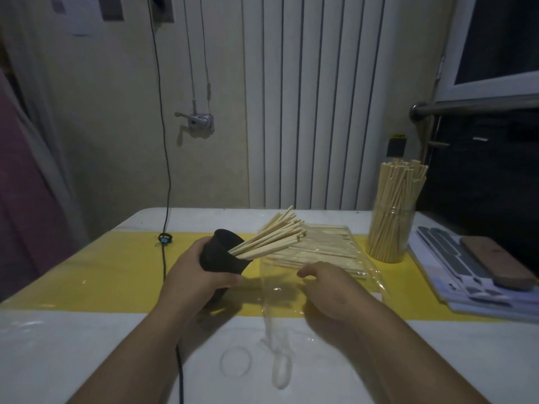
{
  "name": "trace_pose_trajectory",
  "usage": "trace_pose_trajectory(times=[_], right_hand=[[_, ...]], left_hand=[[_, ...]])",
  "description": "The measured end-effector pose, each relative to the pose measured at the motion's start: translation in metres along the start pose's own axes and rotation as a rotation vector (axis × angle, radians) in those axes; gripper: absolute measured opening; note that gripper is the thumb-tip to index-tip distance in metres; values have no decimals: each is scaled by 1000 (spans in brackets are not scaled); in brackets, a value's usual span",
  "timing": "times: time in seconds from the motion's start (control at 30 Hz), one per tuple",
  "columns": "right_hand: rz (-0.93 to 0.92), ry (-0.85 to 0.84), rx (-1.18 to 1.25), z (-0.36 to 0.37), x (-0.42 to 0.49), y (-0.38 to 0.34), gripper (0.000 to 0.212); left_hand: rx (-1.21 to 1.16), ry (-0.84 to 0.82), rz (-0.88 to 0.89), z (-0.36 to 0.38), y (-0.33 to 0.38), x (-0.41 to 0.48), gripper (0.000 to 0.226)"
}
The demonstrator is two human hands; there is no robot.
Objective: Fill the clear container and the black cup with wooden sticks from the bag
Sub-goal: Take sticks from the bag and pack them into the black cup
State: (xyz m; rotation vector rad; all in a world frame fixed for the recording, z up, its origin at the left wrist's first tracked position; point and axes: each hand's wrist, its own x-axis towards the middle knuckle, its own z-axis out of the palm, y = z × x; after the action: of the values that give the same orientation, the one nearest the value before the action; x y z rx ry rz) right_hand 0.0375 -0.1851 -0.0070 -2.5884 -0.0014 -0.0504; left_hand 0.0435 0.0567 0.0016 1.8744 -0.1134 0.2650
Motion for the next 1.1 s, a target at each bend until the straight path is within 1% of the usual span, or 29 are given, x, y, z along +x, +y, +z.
trace_pose_trajectory(times=[0.13, 0.2, 0.27, 0.4, 0.53, 0.6, 0.8, 0.97, 1.1], right_hand=[[-72, -28, -241, 7, 9, 9, 55], [-53, -57, -304, 10, 12, 13, 61], [-15, -51, -322, 13, 17, 19, 62], [43, -19, -362, 19, 24, 24, 59], [36, 18, -454, 18, 23, 21, 50], [37, 24, -468, 18, 22, 19, 49], [67, 26, -477, 22, 25, 19, 44], [70, 5, -436, 19, 25, 22, 45], [62, 69, -427, 19, 25, 20, 41]], left_hand=[[10, 7, -5, -1, -1, 1, 62], [16, 9, -5, -1, 0, 1, 61], [23, 11, -3, -1, 1, 0, 61], [27, 6, 0, 0, 3, -1, 60], [29, 6, -7, 0, 2, 0, 59], [34, 10, -7, 0, 2, 0, 59], [30, 7, -11, 0, 2, 0, 61], [31, 7, -6, 0, 2, -1, 61], [24, 4, -9, 0, 2, 0, 61]])
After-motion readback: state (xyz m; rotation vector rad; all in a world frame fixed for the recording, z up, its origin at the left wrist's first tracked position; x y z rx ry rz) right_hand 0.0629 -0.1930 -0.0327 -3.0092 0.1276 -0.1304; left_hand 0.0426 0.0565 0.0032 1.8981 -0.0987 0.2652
